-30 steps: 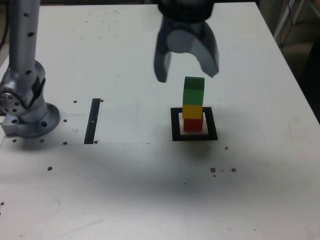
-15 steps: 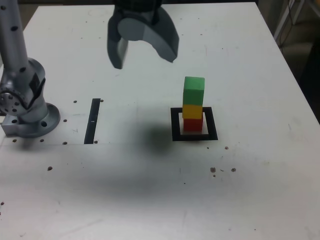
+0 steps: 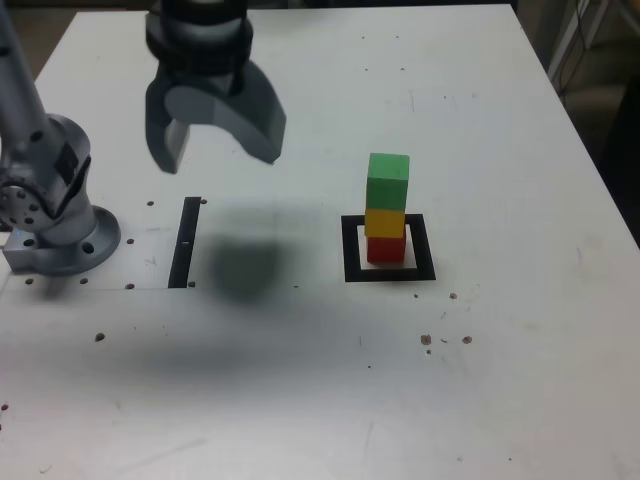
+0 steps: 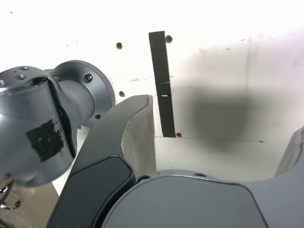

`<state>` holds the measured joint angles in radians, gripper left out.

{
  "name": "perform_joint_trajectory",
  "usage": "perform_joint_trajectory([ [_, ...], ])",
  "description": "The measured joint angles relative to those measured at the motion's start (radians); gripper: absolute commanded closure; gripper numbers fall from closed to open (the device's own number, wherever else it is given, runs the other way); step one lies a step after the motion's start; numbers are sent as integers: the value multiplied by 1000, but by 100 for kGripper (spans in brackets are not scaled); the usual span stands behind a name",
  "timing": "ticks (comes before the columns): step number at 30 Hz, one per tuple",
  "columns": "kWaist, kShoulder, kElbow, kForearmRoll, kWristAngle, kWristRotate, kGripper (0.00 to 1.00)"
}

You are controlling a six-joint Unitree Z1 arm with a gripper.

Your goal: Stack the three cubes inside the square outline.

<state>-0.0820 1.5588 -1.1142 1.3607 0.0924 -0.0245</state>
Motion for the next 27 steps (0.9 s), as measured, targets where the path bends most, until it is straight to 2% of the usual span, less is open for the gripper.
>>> perform_joint_trajectory([
  [11, 0, -51, 224, -171, -41, -12, 0],
  [27, 0, -55, 388, -328, -81, -17, 0],
])
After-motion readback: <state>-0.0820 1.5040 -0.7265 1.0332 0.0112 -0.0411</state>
